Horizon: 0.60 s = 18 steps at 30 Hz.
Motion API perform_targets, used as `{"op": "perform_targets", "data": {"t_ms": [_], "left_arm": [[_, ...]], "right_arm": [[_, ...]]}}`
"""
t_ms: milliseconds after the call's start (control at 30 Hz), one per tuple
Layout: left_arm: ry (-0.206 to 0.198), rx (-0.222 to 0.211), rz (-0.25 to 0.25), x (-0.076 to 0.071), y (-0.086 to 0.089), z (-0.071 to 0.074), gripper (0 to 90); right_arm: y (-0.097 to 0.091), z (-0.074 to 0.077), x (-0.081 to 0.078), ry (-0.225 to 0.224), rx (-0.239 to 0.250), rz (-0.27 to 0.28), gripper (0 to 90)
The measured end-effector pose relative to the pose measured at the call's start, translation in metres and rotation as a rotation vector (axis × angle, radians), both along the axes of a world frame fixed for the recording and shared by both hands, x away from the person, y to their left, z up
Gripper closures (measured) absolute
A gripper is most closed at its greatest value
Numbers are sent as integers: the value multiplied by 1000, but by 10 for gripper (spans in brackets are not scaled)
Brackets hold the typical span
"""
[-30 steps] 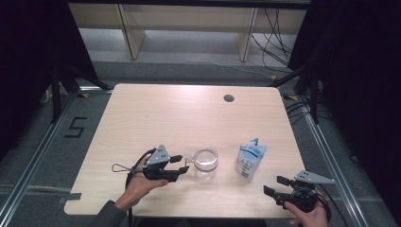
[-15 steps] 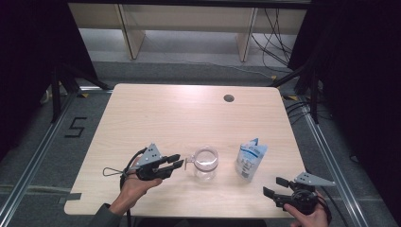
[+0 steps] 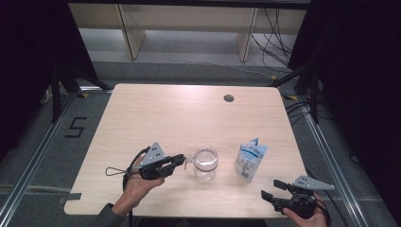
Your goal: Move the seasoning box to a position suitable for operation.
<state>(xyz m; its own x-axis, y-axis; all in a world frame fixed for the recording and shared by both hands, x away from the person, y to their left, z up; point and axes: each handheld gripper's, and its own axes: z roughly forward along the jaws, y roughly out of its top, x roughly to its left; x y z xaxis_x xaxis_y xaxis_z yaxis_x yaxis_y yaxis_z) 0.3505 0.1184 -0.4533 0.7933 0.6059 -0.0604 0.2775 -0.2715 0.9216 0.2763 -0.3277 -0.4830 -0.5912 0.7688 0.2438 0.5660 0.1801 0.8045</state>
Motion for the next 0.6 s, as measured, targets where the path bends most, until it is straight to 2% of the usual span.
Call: {"op": "perform_targets", "data": {"t_ms": [100,167,200,233,267,300,367,433,500,567,600], "left_arm": [[-3,-15,6,3,-2,2,840],[-4,-14,8,3,-3,3,842],[-2,-10,16,4,-4,3,843],[-6,-6,10,5,-4,3,844],[-1,-9,18,4,-5,3,845],[-3,-6,16,5,-5,4,846],[2,-11,18,5,-6,4,847],[-1,-4,13,6,-7,5,848],[1,-11,8,7,-10,4,848],[2,-7,8,8,-11,4,851],[5,-13,5,9,-12,4,851]], "right_arm": [[5,2,-4,43,30,-13,278],[5,2,-4,27,23,-6,280],[6,1,-3,-4,25,14,286],[7,3,-4,13,15,6,286],[9,3,-6,32,32,2,286],[10,2,-5,20,41,13,286],[9,2,-4,-11,4,31,286],[9,3,-4,-4,3,27,286],[12,3,-6,42,27,12,286],[12,3,-6,31,30,19,286],[11,2,-3,0,16,36,286]]}}
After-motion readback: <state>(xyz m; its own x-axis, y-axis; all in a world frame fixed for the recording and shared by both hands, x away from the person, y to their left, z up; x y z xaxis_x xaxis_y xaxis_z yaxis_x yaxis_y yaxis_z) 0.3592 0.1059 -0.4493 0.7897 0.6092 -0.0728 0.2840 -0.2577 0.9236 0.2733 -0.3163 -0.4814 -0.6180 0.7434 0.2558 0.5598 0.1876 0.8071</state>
